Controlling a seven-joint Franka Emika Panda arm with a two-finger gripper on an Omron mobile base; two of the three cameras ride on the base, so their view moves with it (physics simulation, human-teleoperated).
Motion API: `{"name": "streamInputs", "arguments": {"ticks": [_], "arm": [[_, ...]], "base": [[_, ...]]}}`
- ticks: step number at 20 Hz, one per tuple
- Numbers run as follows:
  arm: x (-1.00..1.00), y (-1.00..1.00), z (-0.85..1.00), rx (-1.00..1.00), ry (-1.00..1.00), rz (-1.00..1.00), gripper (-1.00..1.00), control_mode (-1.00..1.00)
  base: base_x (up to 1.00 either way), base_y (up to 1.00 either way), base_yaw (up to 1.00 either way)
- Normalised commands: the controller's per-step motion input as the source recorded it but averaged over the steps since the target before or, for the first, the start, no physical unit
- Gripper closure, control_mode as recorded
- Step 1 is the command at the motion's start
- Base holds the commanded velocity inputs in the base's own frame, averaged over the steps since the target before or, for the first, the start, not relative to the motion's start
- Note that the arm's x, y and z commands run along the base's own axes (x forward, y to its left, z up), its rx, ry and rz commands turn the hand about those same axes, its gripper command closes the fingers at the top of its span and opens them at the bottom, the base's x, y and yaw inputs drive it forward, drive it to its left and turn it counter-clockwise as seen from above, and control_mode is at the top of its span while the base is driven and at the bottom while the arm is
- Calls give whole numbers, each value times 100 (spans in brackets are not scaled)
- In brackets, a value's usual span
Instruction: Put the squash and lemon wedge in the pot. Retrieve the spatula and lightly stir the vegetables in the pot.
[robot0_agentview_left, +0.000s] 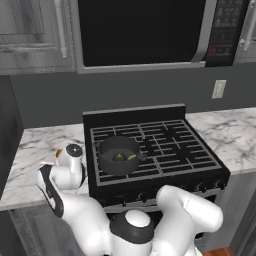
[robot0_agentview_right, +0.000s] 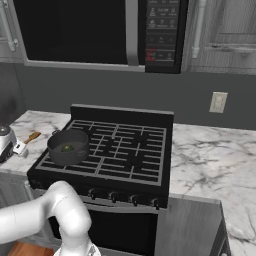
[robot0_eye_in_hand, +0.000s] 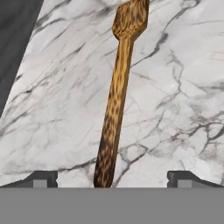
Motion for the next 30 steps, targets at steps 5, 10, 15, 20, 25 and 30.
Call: {"name": "streamInputs", "arguments": {"ticks": [5,10,15,20,25,30], "arm": [[9,1,-21,-18,2,0,-100,-100],[24,1,-15,-4,4,0,-100,-100],[20,0,-22,0,1,0,-100,-100],[28,10,-28,-1,7,0,-100,-100],[24,22,-29,-5,13,0,-100,-100],[2,3,-40,-5,9,0,-100,-100]], "base": [[0,0,0],[0,0,0],[0,0,0],[0,0,0],[0,0,0],[0,0,0]]}}
